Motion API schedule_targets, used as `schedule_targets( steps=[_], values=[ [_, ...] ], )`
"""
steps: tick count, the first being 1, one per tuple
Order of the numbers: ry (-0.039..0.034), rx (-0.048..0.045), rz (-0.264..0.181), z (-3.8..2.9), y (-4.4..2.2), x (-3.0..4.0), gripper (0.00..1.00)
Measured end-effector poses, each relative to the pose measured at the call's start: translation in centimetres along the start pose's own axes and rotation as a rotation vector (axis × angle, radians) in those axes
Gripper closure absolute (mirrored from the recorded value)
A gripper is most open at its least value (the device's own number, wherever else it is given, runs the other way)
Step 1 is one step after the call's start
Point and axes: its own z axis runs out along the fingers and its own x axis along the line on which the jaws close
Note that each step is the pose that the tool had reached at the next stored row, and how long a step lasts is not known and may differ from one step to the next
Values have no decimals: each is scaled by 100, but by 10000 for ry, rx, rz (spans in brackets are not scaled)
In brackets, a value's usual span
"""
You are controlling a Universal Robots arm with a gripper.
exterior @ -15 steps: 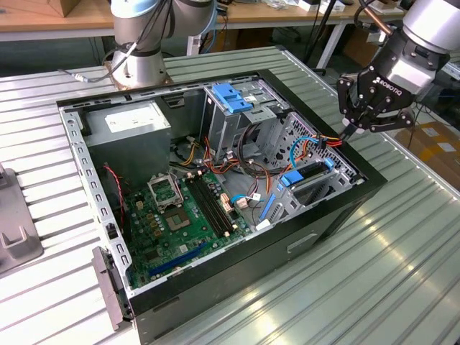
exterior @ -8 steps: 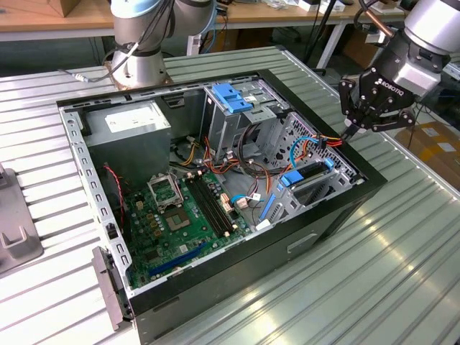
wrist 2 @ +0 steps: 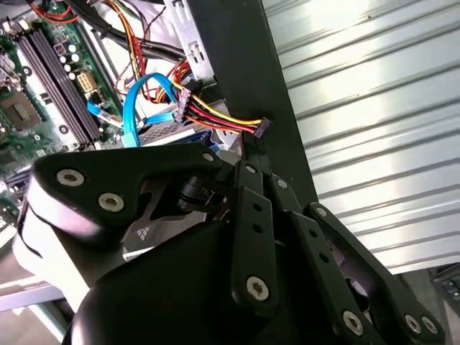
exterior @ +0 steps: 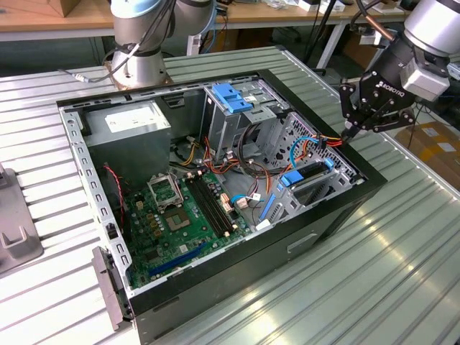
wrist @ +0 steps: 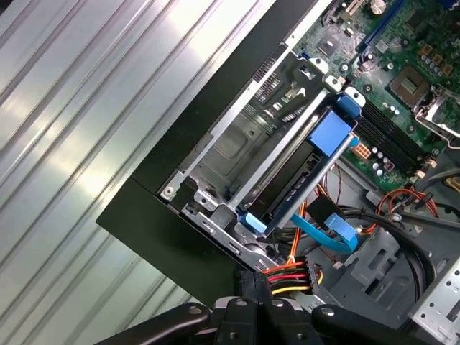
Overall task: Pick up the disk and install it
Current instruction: 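Insert the first disk wire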
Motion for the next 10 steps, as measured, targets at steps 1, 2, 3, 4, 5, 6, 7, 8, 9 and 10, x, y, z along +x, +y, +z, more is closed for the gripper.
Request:
schedule_targets(
  steps=[1,2,3,4,5,6,7,8,9,10],
  values=[
    [0,-2,-29,0,-5,2,90],
    [-1,-3,-29,0,-5,2,90],
    [-1,-3,-29,0,-5,2,90],
    [0,-4,-30,0,-5,3,89],
    [0,-4,-30,-1,-5,3,83],
    [0,-3,-30,0,-6,3,77],
    [0,-3,-30,0,-6,3,71],
    [0,-3,-30,0,-6,3,64],
    [0,-3,-30,0,-6,3,64],
    [0,-4,-30,1,-6,3,64]
  ],
)
